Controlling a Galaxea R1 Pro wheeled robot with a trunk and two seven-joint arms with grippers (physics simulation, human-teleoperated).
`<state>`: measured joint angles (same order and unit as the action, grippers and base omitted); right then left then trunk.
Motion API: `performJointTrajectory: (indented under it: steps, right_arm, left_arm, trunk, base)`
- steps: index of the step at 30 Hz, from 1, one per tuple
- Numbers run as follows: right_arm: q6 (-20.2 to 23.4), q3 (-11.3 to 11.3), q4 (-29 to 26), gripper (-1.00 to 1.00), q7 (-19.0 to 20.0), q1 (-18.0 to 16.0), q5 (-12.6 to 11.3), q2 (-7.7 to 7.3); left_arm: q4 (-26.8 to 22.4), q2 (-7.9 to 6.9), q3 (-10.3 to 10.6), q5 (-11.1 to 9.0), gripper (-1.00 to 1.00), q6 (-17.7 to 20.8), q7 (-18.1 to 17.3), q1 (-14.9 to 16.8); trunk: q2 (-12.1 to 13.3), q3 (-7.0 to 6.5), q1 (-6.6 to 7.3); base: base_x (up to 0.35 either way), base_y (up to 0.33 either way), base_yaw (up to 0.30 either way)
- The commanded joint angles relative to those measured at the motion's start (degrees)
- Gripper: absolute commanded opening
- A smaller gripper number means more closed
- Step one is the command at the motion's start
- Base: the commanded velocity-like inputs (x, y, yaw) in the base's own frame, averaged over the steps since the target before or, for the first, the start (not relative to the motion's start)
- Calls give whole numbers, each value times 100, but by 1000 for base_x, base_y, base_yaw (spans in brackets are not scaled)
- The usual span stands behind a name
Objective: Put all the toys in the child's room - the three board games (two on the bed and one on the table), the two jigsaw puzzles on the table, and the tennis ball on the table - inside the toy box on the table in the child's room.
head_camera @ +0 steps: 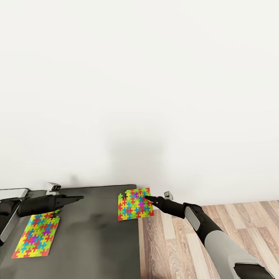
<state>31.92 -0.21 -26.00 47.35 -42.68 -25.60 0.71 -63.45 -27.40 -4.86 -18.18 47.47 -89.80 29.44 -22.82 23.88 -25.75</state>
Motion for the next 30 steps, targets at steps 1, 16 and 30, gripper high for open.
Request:
performJointTrajectory:
  steps: [1, 16, 30]
  right_arm:
    - [42, -1, -1, 100, -1, -3, -33, 0]
    - [19, -4, -1, 100, 37, -3, -33, -17]
    - [33, -5, -1, 100, 46, -3, -34, -10]
  left_arm:
    - [-1, -2, 2, -1, 100, 61, -20, 4]
    - [-1, -2, 2, -1, 100, 61, -20, 6]
    - [-1, -2, 2, -1, 100, 61, -20, 3]
  trunk:
    - [-10, 9, -3]
    - [-10, 9, -3]
    - [-10, 53, -3]
  base:
    - [0, 0, 0]
    - [0, 0, 0]
    - [0, 0, 0]
